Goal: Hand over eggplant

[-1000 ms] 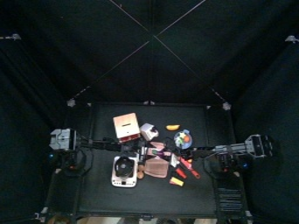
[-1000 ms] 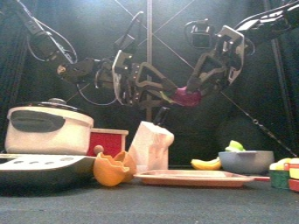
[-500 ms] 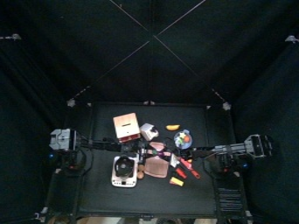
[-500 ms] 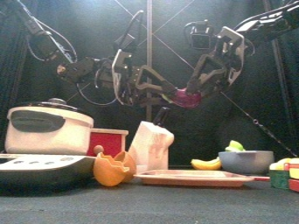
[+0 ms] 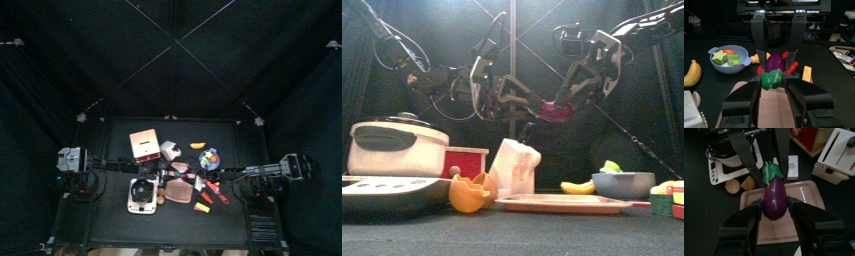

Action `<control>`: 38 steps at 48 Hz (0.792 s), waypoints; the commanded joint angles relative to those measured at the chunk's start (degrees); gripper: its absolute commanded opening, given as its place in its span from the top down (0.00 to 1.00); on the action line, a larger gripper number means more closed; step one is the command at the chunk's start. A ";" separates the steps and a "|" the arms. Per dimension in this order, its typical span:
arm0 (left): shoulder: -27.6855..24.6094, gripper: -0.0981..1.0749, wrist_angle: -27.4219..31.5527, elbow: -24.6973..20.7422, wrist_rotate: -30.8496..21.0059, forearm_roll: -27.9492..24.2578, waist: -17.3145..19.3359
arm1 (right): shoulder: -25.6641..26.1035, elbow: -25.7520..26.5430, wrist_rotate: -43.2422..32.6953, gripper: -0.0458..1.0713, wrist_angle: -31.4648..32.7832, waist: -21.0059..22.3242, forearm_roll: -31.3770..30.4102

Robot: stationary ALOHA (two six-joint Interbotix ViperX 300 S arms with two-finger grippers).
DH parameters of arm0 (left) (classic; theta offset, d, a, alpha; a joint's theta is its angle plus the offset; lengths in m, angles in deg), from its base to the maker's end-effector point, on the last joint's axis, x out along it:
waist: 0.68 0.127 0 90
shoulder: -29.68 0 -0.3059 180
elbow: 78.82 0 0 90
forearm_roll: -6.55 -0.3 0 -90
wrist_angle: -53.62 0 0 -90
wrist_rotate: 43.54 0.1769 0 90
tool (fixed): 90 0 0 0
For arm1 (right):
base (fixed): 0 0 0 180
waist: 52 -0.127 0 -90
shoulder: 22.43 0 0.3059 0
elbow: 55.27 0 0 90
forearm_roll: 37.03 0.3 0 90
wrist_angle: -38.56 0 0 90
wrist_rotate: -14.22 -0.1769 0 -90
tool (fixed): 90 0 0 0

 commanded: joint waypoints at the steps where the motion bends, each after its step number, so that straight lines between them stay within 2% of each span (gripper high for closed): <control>1: 0.62 0.33 -0.26 -0.79 0.09 0.00 0.18 | 0.70 1.14 -0.09 0.19 -0.44 0.09 0.09; 5: 0.70 0.33 -0.26 -0.79 0.09 0.00 0.18 | 0.70 1.14 -0.09 0.09 -0.44 0.09 0.00; 10: 0.79 0.33 -0.26 -0.62 0.09 0.00 0.18 | 0.70 1.14 0.18 0.02 -0.44 0.09 -0.18; 38: 1.32 0.33 -0.26 0.09 0.09 0.09 0.00 | 1.23 0.79 0.18 0.02 0.09 -0.09 -0.35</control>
